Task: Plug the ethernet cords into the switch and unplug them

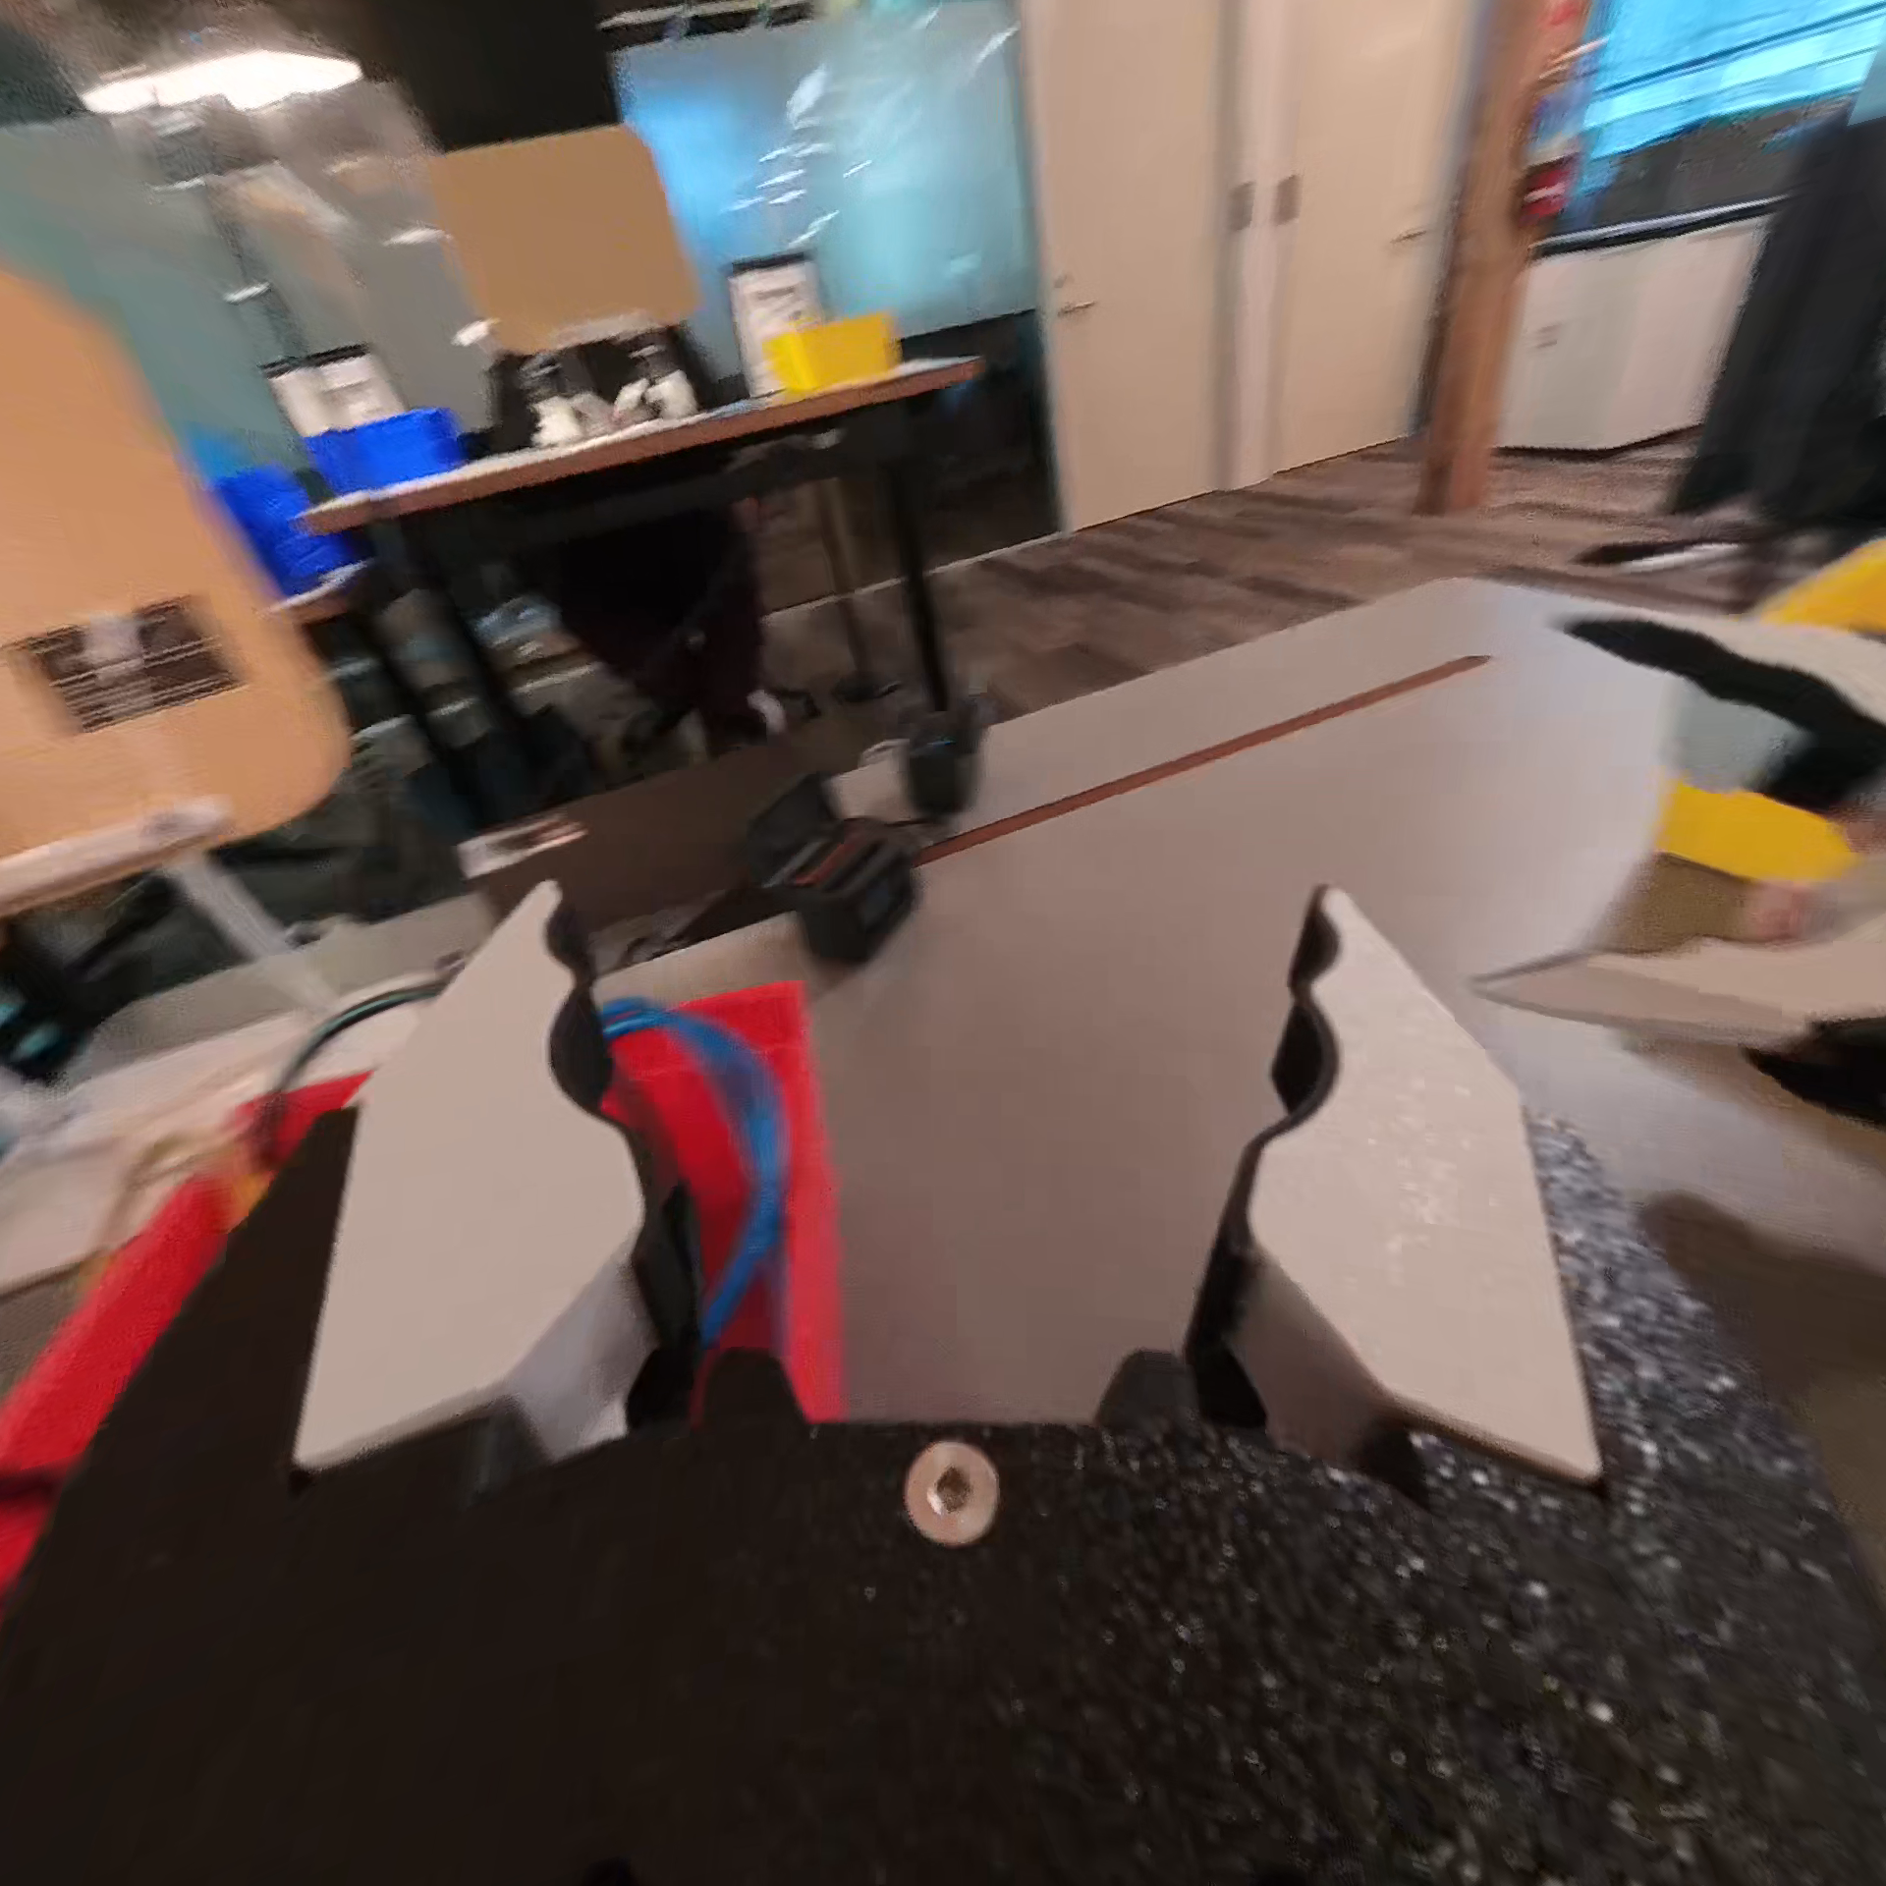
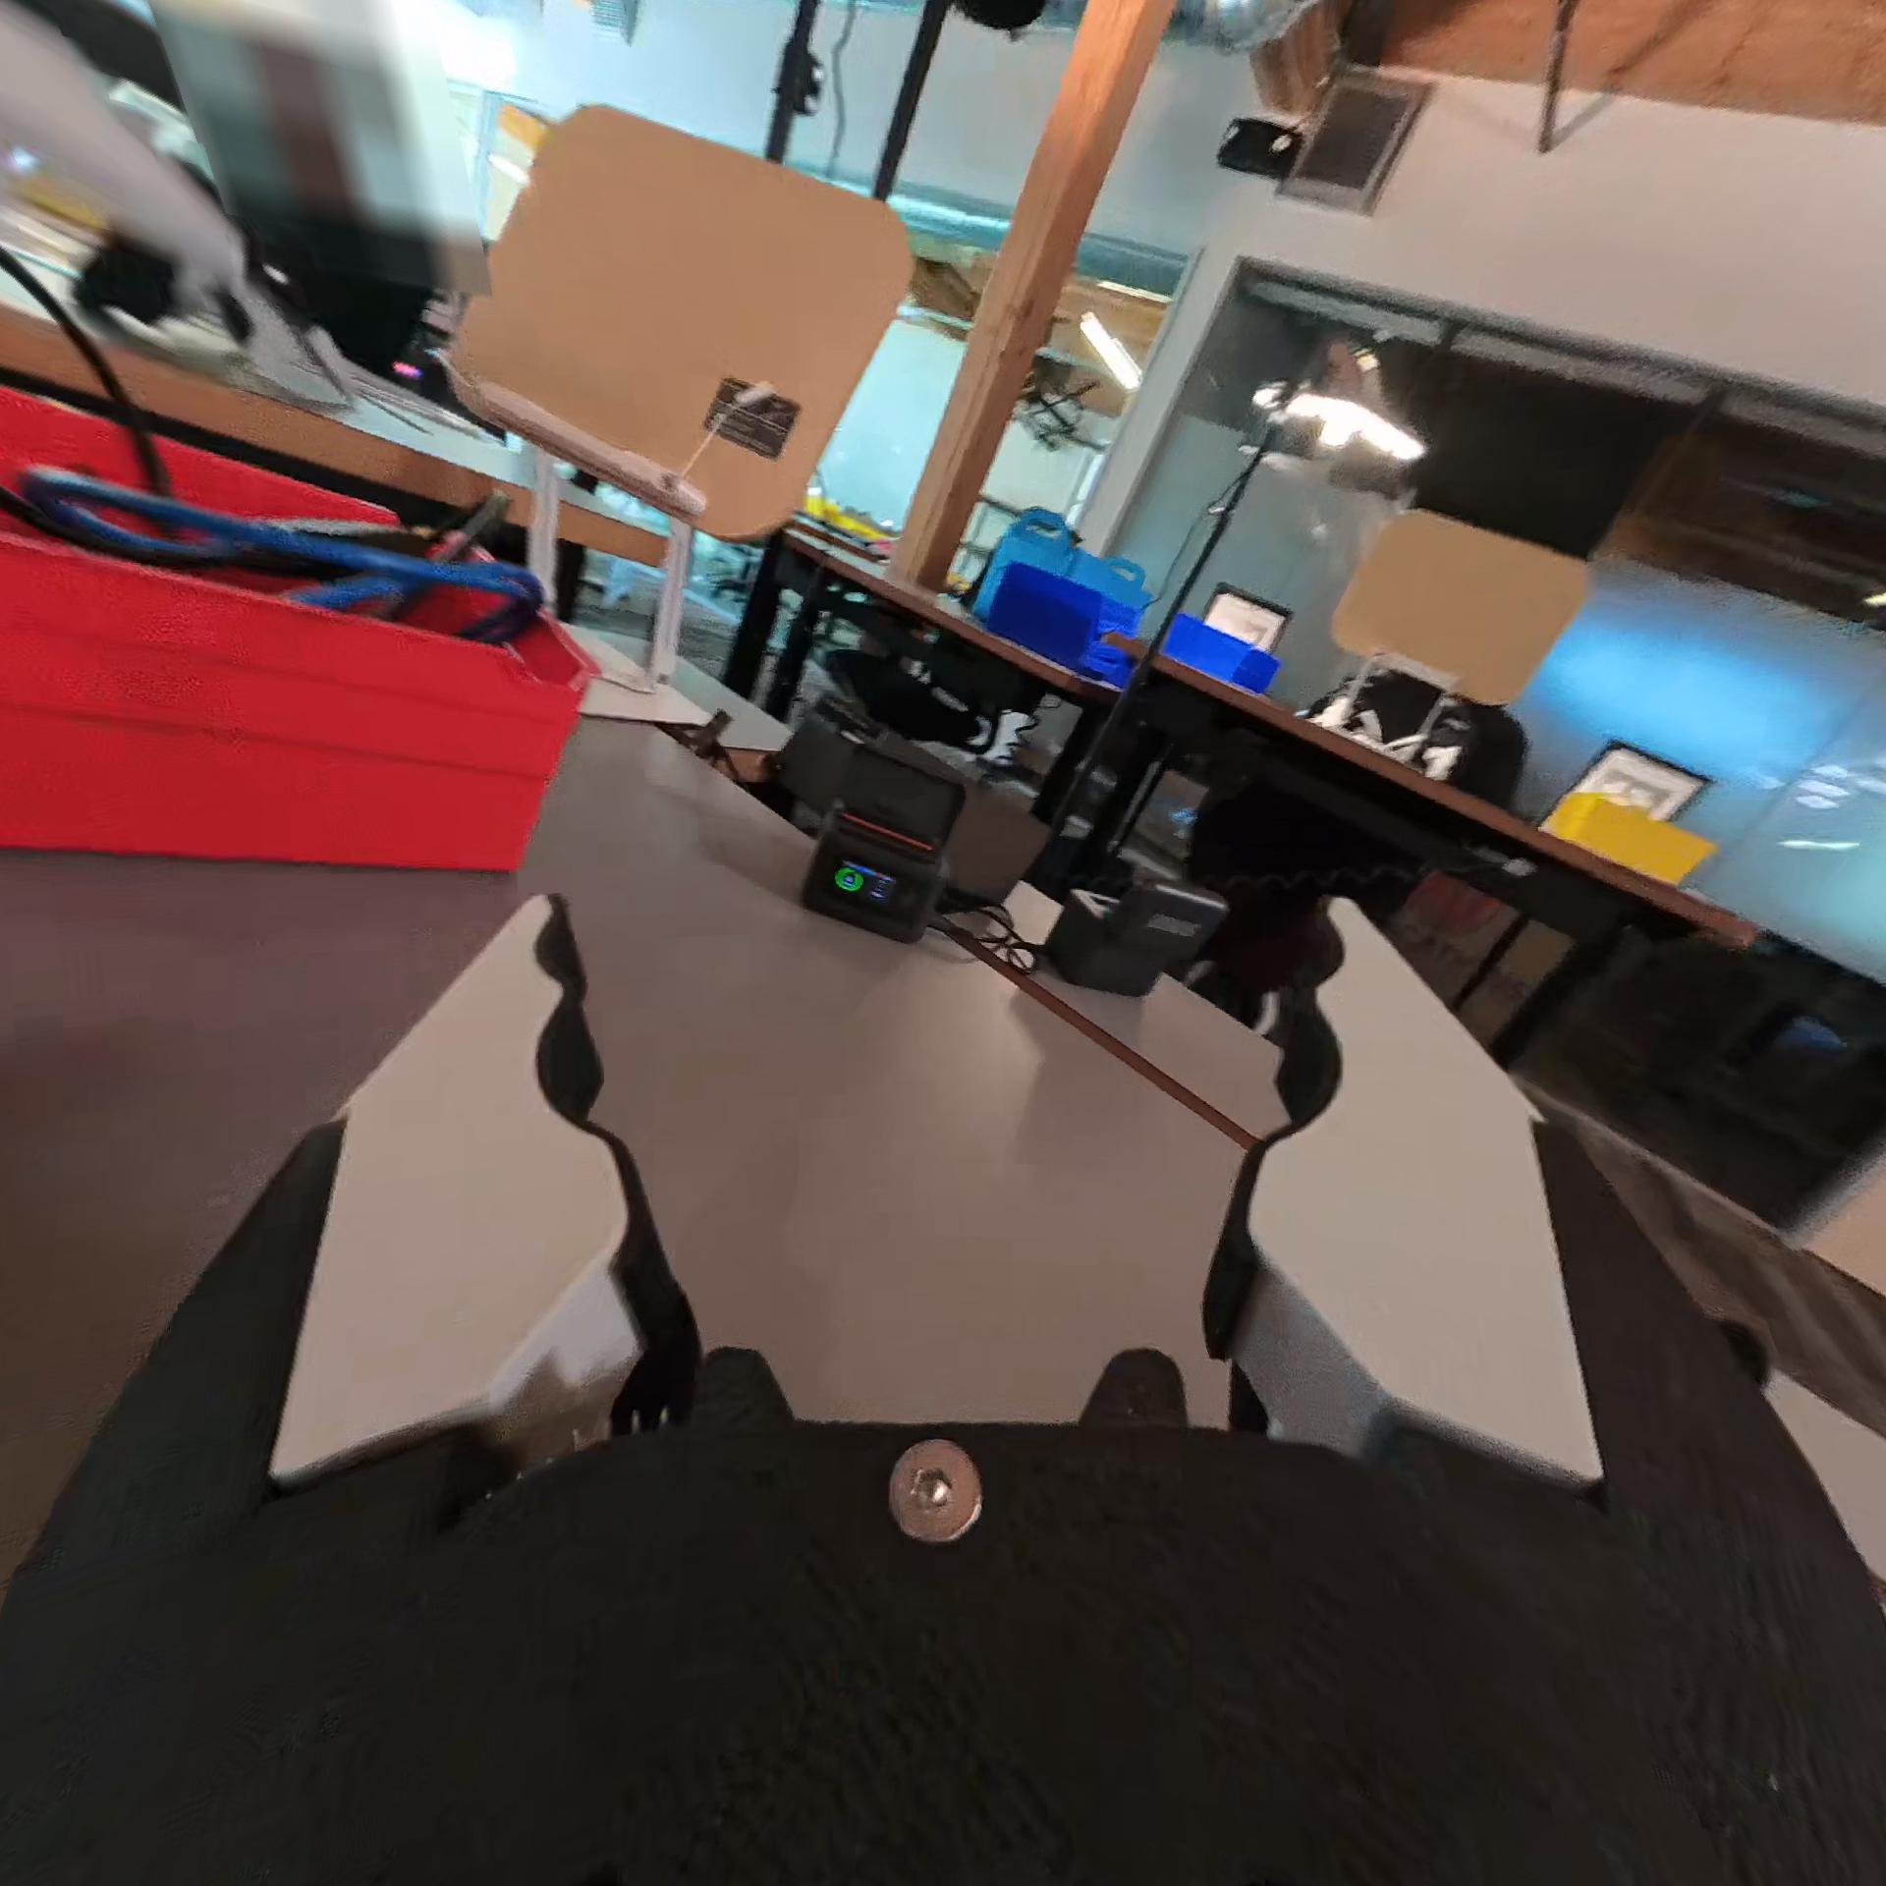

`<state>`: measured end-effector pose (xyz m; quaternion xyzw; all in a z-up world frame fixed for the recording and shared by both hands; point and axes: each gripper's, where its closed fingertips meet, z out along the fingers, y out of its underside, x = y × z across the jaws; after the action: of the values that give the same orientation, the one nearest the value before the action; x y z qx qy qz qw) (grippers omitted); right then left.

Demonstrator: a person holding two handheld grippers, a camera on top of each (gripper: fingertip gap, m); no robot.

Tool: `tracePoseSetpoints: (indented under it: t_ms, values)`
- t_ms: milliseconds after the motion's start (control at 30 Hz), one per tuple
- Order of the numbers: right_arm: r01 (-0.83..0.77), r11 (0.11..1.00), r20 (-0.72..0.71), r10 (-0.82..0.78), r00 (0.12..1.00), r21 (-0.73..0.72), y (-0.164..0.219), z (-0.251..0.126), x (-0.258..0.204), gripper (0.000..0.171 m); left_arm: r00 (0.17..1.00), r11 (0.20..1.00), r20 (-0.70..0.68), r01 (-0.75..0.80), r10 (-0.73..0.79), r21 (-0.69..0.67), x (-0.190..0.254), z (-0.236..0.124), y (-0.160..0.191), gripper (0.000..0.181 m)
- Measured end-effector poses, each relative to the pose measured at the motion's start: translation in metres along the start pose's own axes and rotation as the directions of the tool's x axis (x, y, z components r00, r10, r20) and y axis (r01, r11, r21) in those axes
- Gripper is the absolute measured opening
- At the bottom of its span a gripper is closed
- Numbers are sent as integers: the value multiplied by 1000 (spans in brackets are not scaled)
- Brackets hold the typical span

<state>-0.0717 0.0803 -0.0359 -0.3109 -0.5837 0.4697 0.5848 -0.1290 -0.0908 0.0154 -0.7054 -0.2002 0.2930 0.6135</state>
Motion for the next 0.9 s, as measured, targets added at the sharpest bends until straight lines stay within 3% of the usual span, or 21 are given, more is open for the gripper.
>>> tracePoseSetpoints:
  t_ms: [67,167,267,333,400,533,700,900]
  values:
    - [59,998,-55,-57,997,19,17,-2,-2,127,986,995,156,77,-66,-65,-54,-11,2,110]
    - [181,983,-84,-177,981,38,27,2,-5,116,942,936,277,260,-191,-239,-124,-11,30,105]
    - [131,988,-48,-127,991,84,22,4,-14,112,899,803,177,438,-402,-404,-144,9,61,55]
    - [134,988,-38,-131,991,78,22,4,-16,111,818,653,189,553,-543,-518,-147,20,83,64]
    - [127,986,-36,-124,992,104,19,3,-16,108,814,566,262,556,-518,-608,-160,23,108,69]
    - [66,991,-35,-63,997,116,19,3,-10,108,809,477,371,574,-456,-666,-182,24,135,65]
    - [26,993,-22,-24,999,117,20,6,-10,106,748,395,384,629,-541,-669,-179,28,133,77]
    - [6,995,-16,-5,1000,103,24,13,-12,104,781,319,427,591,-455,-741,-169,13,142,83]
